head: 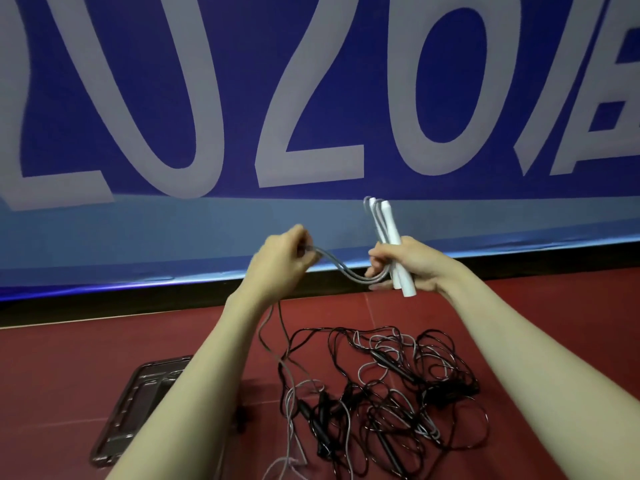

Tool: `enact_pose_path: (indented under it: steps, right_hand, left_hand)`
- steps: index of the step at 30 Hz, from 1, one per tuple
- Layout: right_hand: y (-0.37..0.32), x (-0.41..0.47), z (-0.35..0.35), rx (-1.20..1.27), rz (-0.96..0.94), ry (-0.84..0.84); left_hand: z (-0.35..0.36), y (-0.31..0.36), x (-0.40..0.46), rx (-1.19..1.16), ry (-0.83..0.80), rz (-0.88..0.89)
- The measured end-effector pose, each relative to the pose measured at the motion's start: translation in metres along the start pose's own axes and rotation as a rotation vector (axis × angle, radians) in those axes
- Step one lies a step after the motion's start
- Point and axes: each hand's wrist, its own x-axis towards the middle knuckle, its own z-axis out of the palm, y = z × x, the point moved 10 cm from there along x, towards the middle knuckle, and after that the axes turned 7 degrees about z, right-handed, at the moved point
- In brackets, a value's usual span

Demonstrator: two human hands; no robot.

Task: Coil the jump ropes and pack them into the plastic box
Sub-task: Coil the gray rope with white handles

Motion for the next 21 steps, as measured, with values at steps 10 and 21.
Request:
enact_pose_path:
  steps: [10,21]
  right_hand:
    - [-0.014,-0.018,0.063,-0.478,0.004,-0.150]
    - [-0.031,-0.030,0.069,-0.694,-0.029,-0.061]
  left_hand:
    - [-0.009,0.029,-0.001,-0.403,0.069,-0.036]
    - [-0.008,0.023,-0.003,-0.401,0.098,-0.021]
